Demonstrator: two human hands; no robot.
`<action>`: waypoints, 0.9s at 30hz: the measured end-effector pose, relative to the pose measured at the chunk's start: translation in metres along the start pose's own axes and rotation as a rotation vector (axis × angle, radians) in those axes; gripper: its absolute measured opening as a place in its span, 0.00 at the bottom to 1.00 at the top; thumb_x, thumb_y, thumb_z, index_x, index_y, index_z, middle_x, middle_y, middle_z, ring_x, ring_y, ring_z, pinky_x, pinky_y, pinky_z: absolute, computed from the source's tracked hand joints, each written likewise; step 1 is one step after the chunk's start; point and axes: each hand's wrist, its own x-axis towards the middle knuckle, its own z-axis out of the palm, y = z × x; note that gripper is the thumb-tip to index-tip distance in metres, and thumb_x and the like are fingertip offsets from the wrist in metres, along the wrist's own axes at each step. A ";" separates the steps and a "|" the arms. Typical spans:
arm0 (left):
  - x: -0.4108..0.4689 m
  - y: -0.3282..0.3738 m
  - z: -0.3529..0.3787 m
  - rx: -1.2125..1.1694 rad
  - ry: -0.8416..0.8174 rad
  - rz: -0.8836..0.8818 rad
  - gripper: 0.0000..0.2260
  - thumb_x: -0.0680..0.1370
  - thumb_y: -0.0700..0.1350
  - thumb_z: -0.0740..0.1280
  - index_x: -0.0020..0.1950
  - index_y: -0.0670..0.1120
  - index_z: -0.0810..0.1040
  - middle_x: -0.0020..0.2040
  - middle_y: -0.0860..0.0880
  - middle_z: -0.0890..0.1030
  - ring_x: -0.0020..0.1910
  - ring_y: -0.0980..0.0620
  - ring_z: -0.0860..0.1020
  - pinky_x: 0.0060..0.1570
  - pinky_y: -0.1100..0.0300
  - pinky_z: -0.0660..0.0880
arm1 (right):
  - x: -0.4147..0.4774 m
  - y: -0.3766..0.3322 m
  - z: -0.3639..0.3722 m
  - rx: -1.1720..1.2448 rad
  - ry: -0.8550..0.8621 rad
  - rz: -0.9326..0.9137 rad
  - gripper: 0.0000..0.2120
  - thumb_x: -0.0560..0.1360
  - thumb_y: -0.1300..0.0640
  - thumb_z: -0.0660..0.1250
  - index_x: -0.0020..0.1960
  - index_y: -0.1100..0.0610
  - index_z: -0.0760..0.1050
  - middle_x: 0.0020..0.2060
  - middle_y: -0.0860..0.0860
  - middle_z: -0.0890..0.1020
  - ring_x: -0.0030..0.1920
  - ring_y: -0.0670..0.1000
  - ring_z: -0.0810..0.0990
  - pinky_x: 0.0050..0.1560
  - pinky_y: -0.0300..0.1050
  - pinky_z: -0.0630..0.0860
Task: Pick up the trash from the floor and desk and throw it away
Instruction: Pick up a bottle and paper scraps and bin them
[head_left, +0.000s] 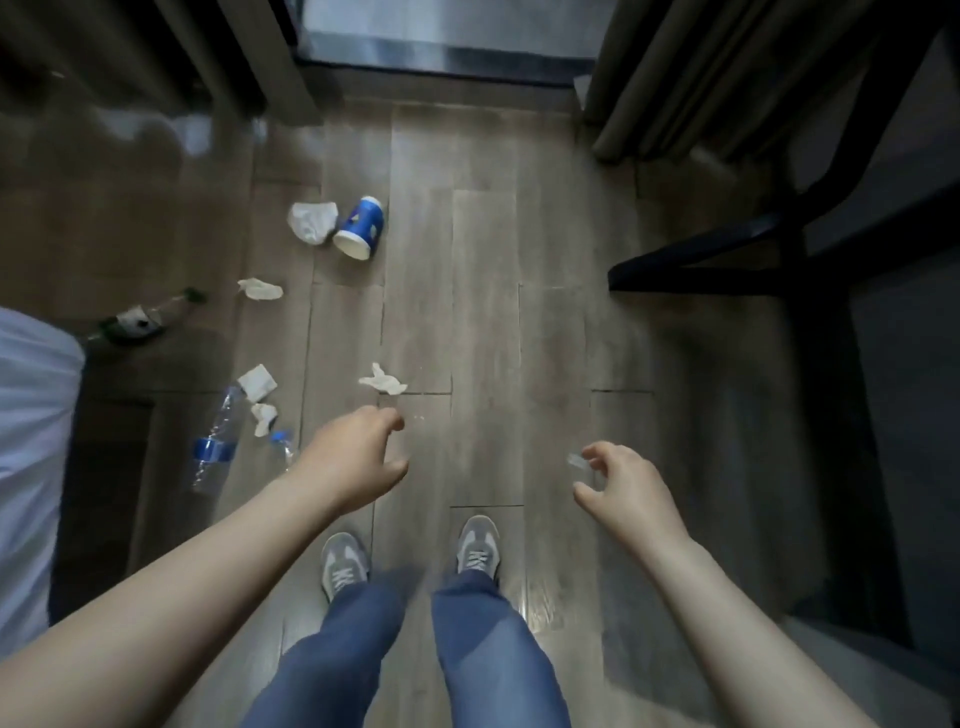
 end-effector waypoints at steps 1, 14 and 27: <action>0.019 -0.007 0.021 0.009 -0.008 0.015 0.20 0.75 0.51 0.65 0.66 0.48 0.72 0.61 0.48 0.77 0.60 0.47 0.75 0.56 0.56 0.72 | 0.016 0.011 0.022 0.010 -0.001 0.023 0.19 0.71 0.56 0.70 0.62 0.56 0.76 0.56 0.52 0.79 0.57 0.51 0.78 0.56 0.43 0.74; 0.249 -0.068 0.251 0.192 -0.047 0.362 0.18 0.75 0.52 0.65 0.64 0.48 0.73 0.60 0.49 0.78 0.58 0.49 0.76 0.55 0.57 0.73 | 0.210 0.171 0.258 0.178 0.157 0.258 0.20 0.70 0.59 0.72 0.61 0.60 0.76 0.54 0.57 0.80 0.54 0.55 0.79 0.54 0.43 0.73; 0.331 -0.053 0.335 0.293 0.051 0.667 0.20 0.76 0.54 0.64 0.67 0.51 0.71 0.62 0.53 0.76 0.57 0.52 0.77 0.54 0.58 0.74 | 0.295 0.262 0.321 -0.034 0.275 0.328 0.18 0.75 0.54 0.66 0.64 0.59 0.74 0.59 0.60 0.76 0.61 0.60 0.75 0.55 0.49 0.74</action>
